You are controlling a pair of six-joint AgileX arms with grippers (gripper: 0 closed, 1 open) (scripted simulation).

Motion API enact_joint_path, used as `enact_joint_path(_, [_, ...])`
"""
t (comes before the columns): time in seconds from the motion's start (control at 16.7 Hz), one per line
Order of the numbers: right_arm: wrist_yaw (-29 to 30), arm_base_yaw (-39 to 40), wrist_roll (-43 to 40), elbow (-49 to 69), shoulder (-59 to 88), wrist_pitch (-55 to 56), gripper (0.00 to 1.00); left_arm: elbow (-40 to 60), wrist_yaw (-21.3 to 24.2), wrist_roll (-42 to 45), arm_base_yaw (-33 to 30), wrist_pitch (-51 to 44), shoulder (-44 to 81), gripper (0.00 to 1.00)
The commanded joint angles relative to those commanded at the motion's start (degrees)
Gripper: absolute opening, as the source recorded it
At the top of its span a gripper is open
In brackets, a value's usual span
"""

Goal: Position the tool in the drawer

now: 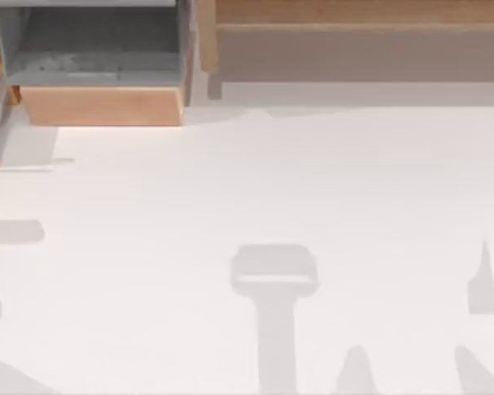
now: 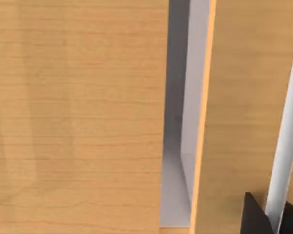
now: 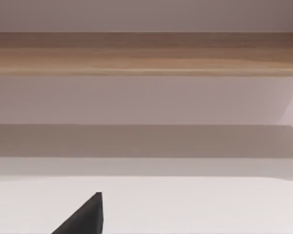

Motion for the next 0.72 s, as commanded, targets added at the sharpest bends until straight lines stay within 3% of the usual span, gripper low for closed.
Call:
enact_joint_path(0.3, [0.0,0.0,0.0,0.0,0.0,0.0,1.0,10.7,-3.6,-0.2,-3.7,-5.6,4.5,0.0])
enact_joint_path(0.72, [0.0,0.0,0.0,0.0,0.0,0.0,1.0,12.5,-4.3,-0.3,-4.2,-7.1,5.4,0.0])
